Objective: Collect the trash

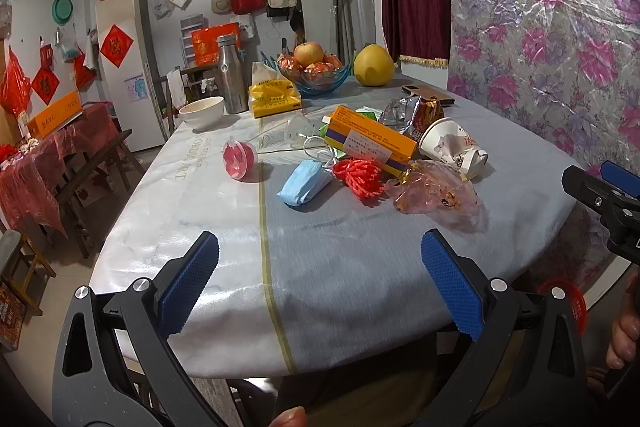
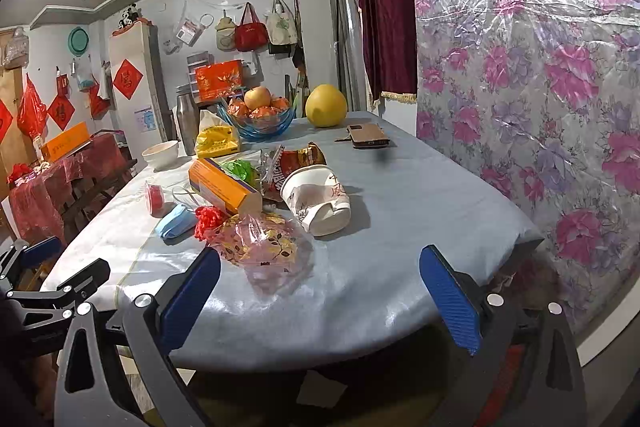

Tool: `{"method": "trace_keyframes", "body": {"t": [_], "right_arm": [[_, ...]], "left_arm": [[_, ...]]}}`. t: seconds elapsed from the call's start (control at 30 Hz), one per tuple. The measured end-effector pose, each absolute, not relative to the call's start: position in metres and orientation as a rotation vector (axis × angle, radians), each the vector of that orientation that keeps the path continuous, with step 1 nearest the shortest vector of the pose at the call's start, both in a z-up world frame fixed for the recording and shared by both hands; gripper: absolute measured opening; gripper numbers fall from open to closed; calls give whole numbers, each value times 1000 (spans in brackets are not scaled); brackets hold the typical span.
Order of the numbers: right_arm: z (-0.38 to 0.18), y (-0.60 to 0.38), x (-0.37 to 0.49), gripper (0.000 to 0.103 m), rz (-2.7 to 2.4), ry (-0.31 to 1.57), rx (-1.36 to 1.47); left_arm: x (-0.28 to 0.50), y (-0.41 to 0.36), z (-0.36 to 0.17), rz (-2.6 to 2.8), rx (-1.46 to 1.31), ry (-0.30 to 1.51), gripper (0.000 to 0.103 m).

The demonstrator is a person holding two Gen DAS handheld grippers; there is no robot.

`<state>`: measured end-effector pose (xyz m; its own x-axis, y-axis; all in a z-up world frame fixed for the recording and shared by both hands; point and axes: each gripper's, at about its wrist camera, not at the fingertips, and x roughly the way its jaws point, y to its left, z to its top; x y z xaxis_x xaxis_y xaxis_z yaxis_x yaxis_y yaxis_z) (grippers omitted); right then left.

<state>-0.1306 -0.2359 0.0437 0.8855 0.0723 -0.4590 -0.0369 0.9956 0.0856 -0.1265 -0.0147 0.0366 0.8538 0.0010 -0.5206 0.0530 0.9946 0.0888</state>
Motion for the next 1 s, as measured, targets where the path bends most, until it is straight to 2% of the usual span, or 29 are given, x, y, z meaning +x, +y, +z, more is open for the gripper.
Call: {"method": "trace_keyframes", "body": {"t": [1.0], "right_arm": [[43, -231, -133, 97, 67, 481, 72]], "left_arm": [[-127, -16, 34, -31, 103, 553, 97]]}}
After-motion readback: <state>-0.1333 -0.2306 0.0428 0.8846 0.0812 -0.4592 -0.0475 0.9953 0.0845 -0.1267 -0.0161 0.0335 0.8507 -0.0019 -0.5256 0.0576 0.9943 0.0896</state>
